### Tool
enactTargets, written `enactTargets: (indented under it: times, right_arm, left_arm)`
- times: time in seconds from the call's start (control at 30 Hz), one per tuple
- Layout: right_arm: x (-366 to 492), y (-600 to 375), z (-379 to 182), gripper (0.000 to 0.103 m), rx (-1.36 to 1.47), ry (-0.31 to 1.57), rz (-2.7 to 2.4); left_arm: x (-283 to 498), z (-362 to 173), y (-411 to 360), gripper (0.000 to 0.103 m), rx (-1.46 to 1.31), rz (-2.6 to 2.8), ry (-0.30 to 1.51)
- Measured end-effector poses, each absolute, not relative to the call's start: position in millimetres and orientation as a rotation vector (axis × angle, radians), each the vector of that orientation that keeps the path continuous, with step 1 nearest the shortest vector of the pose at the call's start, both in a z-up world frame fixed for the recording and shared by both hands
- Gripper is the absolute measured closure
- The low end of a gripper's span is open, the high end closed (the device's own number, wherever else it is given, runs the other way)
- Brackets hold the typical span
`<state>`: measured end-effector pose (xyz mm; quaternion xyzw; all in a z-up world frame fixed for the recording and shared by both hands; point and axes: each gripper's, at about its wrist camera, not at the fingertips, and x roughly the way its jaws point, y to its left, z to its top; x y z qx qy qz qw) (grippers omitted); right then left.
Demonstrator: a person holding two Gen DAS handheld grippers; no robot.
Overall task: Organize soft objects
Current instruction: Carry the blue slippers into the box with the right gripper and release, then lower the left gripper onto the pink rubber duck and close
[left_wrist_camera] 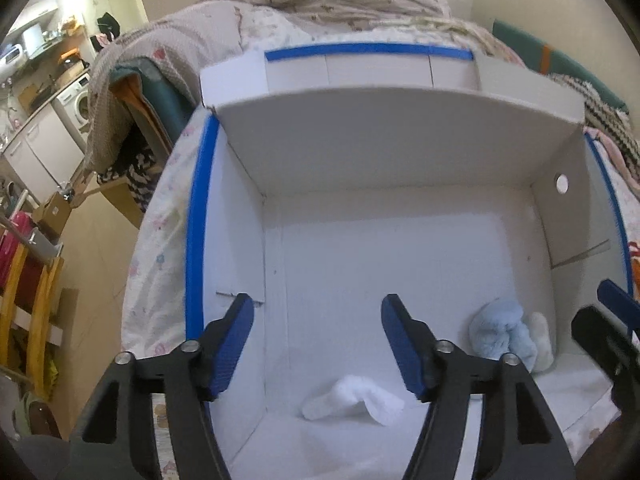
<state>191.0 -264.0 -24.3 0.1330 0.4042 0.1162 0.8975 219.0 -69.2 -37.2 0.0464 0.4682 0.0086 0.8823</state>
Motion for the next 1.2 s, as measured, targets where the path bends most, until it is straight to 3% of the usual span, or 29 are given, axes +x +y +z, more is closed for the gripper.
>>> enactTargets:
  times: [0.33,1.2]
  right_arm:
    - [181,-263,-15,0.000,0.247,0.766,0.226]
    - [113,-275,-12,0.000,0.270,0.765,0.192]
  left_arm:
    - [205,-20,-69,0.033,0.064,0.024,0.925]
    - [101,-16,-5,0.033,-0.020,-0.002,0.851]
